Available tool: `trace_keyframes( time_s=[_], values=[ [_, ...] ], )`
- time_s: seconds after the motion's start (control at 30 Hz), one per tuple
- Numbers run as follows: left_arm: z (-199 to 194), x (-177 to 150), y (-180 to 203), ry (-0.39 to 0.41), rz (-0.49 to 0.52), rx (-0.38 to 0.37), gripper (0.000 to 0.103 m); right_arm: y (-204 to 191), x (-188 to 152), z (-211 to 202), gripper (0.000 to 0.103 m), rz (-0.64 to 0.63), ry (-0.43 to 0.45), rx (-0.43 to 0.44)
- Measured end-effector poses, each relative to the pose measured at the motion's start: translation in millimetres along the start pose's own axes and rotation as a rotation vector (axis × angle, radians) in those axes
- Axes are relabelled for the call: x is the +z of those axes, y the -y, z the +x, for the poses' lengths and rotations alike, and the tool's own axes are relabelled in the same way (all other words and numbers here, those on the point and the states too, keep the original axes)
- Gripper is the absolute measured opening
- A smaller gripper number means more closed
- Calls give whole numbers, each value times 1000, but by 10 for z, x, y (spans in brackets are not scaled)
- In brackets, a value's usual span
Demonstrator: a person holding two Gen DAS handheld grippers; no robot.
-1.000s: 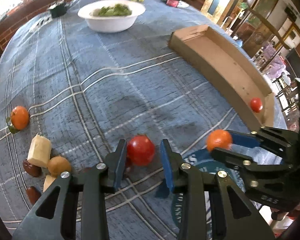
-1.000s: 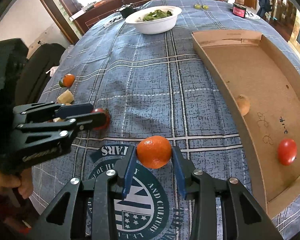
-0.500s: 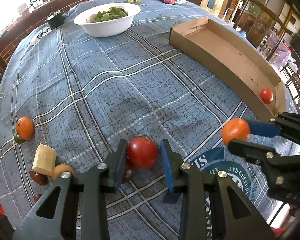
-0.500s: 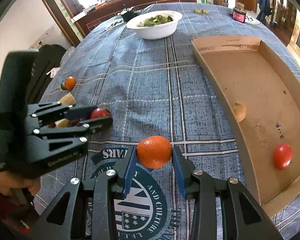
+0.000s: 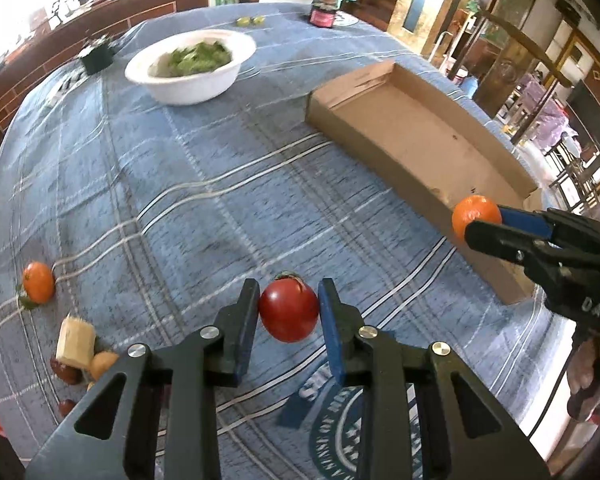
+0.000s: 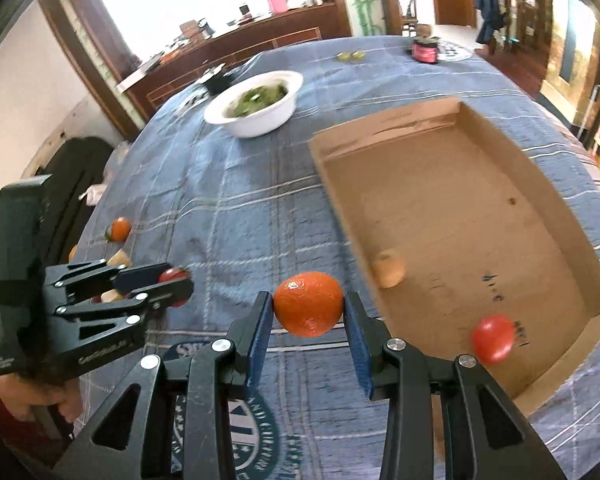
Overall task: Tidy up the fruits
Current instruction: 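Carry the tomato and orange with both tools over the cardboard tray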
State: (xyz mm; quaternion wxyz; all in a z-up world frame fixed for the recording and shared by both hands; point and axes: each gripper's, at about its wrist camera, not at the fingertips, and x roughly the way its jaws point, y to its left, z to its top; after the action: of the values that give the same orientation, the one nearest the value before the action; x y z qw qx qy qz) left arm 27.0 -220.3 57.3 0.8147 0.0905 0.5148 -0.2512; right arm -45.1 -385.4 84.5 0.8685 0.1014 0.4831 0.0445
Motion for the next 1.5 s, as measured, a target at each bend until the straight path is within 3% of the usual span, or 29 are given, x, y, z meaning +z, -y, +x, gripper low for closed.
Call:
trace_keyframes(
  time_s=[0.27,0.67,0.9,1.5],
  values=[
    [27,284,273,22,55,-19,27,429,39,-177,37,66,38,-56],
    [165,770,992,55,164,-88,27,1130,-2,-384,37,136,66,-142],
    [391,999,1278,36,161,-128,27,1432,-28,-373,37,163,60,-174],
    [929,1038,1628,-53,179,-106,27,1666,-52,-46,37,164,-1,-193]
  ],
)
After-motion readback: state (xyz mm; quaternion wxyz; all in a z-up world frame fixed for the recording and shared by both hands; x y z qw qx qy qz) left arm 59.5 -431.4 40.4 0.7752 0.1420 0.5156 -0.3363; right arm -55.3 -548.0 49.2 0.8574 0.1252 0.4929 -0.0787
